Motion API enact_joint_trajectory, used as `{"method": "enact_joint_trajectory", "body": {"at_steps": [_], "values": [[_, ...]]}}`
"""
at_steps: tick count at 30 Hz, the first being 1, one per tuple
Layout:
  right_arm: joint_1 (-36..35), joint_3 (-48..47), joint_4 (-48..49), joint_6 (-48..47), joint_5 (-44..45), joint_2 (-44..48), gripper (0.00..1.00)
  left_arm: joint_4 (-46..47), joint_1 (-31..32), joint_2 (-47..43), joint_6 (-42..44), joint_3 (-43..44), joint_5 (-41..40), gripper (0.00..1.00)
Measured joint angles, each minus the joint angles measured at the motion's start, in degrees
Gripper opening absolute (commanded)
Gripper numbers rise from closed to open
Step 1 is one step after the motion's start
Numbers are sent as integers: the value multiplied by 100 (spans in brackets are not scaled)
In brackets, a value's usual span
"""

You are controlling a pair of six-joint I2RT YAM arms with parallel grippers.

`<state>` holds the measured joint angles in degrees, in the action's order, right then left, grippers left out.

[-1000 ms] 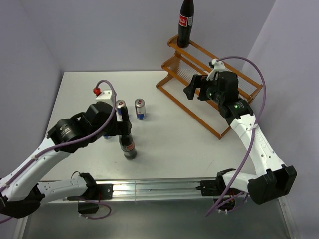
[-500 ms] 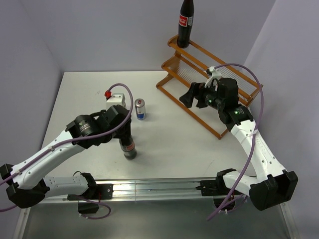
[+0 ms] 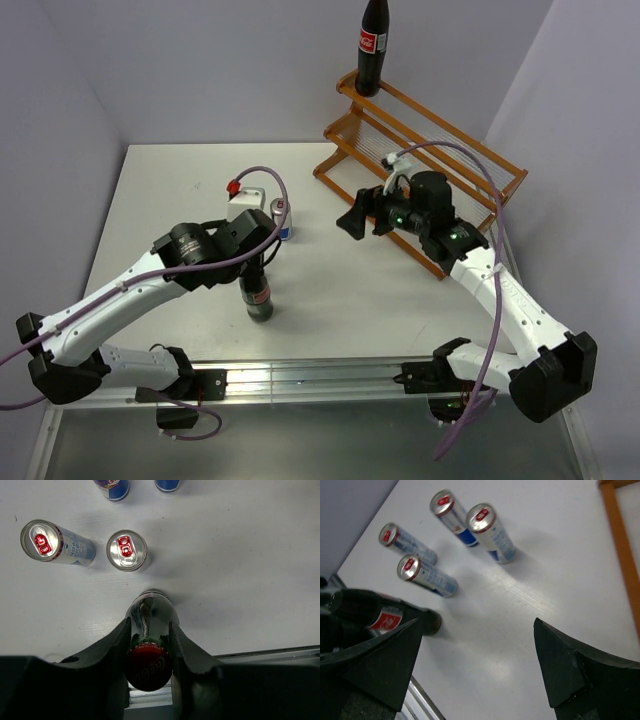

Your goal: Place and organize the beverage onto the shelf

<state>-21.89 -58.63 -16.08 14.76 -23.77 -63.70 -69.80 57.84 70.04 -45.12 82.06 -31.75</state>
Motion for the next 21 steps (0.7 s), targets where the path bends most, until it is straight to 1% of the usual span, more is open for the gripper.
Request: {"method": "enact_joint_trajectory", "body": {"at_steps": [6, 12, 21], "values": [[-911, 570, 577, -439, -385, 55, 97, -181, 37, 234, 162, 341, 81, 0], [-1580, 1115, 1158, -868, -852, 302, 97, -31, 44, 229, 636, 623, 461, 0], [-2052, 1681, 2286, -1021, -997, 433, 94, 452, 59, 212, 1257, 848, 1305, 0]]}}
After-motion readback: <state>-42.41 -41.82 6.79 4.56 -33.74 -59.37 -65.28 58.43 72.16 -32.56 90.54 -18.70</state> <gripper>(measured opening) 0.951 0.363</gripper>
